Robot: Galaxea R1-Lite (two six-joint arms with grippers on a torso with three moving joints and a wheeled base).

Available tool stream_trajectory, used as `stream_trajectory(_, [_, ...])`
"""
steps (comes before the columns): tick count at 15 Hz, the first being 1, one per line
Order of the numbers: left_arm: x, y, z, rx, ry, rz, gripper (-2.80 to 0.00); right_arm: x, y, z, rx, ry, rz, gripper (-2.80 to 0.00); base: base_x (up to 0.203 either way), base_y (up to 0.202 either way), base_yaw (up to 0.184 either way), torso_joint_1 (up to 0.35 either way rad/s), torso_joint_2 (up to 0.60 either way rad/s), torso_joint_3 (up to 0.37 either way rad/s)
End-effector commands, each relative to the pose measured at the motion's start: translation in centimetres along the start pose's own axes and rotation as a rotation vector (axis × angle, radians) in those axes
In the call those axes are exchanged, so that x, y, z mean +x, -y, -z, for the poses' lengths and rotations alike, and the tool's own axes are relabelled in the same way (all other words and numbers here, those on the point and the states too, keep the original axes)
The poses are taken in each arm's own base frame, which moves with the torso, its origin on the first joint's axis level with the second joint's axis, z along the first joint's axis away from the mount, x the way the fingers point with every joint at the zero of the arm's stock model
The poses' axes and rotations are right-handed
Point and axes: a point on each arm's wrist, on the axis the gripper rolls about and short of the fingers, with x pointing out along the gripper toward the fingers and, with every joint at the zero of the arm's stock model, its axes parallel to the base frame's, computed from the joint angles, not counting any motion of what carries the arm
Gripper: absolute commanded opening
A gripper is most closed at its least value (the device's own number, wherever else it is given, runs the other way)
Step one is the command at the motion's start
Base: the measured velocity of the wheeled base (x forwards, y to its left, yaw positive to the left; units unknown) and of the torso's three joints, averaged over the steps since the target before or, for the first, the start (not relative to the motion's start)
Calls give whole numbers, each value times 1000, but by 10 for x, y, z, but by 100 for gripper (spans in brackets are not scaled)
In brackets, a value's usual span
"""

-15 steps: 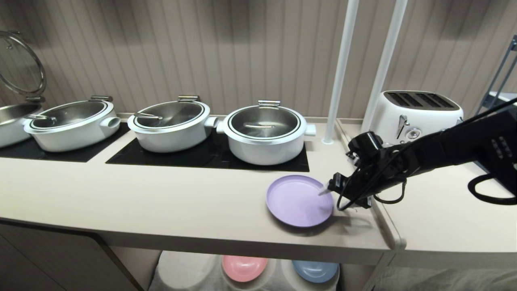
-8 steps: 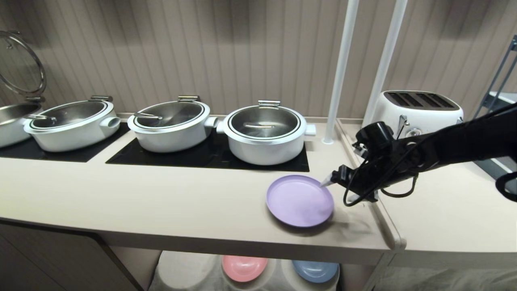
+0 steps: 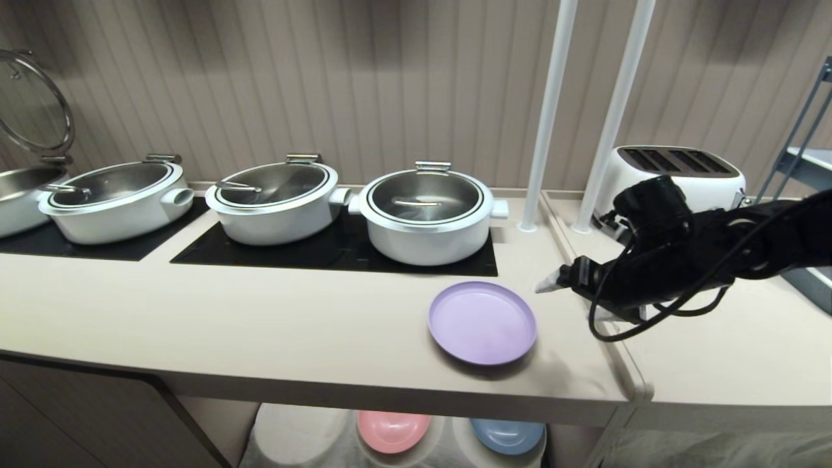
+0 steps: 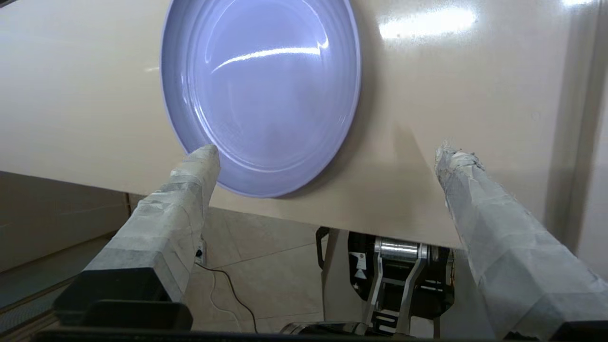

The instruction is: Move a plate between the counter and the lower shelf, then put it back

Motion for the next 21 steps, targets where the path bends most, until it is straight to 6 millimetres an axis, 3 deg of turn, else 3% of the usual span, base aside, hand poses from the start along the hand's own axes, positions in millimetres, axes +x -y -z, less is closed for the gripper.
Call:
stream_trajectory(1, [0,0,0,-1,0,-2,-280,-33,-2,10,-29,41,-26,0,0,0,0,0,0,0])
stream_trajectory(7, [0,0,0,-1,-1,0,-280,-77,10,30,-88,137,13,0,0,0,0,0,0,0])
stream_trajectory(8, [0,0,0,-1,0,-1,-280,-80,14,35,-86,142,14,-280,0,0,0,0,0,0])
stream_trajectory(11, [0,0,0,-1,0,-2,-280,-77,26,47,-132,165,10,-280,0,0,0,0,0,0])
stream_trajectory(14, [0,0,0,-1,-1,0,-280,-82,27,41,-137,211,7,-280,0,0,0,0,0,0])
stream_trajectory(18, [0,0,0,-1,0,-2,-280,-111,43,22,-145,494,-24,-280,0,0,0,0,0,0])
stream_trajectory(21, [0,0,0,-1,0,-2,-280,-137,77,38,-213,621,84,-280,0,0,0,0,0,0])
